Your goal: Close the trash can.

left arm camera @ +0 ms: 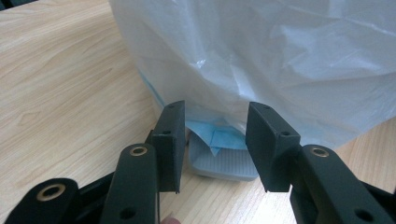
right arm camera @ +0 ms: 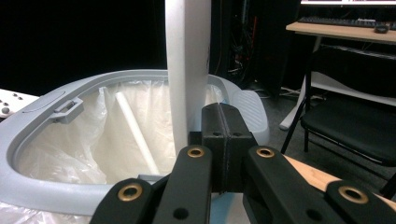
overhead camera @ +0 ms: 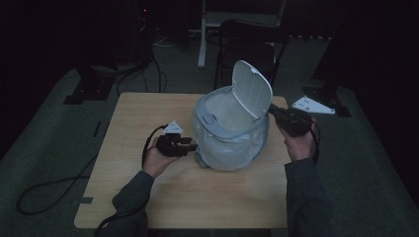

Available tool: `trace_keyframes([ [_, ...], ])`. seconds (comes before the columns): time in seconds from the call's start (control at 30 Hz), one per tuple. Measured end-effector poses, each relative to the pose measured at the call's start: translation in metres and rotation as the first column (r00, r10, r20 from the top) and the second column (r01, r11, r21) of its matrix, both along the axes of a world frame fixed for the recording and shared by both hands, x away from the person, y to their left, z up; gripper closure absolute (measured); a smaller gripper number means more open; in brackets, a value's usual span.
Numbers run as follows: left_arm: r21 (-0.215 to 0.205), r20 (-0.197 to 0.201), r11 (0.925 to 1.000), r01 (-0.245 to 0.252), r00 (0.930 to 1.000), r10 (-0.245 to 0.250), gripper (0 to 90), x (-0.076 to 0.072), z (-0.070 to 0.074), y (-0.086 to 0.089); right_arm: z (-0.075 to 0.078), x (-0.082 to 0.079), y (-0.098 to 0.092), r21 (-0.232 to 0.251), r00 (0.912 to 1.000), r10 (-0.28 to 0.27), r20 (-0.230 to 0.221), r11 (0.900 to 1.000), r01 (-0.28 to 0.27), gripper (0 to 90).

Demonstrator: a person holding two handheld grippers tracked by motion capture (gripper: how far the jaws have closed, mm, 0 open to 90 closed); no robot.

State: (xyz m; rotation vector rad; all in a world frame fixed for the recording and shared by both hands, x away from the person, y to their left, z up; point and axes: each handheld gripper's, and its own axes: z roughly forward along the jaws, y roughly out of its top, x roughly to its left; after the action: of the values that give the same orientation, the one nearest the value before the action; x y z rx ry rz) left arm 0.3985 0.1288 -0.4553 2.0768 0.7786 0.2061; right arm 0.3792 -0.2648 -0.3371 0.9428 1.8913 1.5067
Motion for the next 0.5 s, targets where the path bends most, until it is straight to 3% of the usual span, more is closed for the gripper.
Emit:
trace_keyframes([
  [0.5, -0.019, -0.001, 0.9994, 0.028, 0.9996, -0.028, 58.9, 0.002, 0.002, -0.012, 0.005, 0.0, 0.003, 0.018, 0.9991, 0.032, 0.028, 0.999, -0.032, 90.0],
])
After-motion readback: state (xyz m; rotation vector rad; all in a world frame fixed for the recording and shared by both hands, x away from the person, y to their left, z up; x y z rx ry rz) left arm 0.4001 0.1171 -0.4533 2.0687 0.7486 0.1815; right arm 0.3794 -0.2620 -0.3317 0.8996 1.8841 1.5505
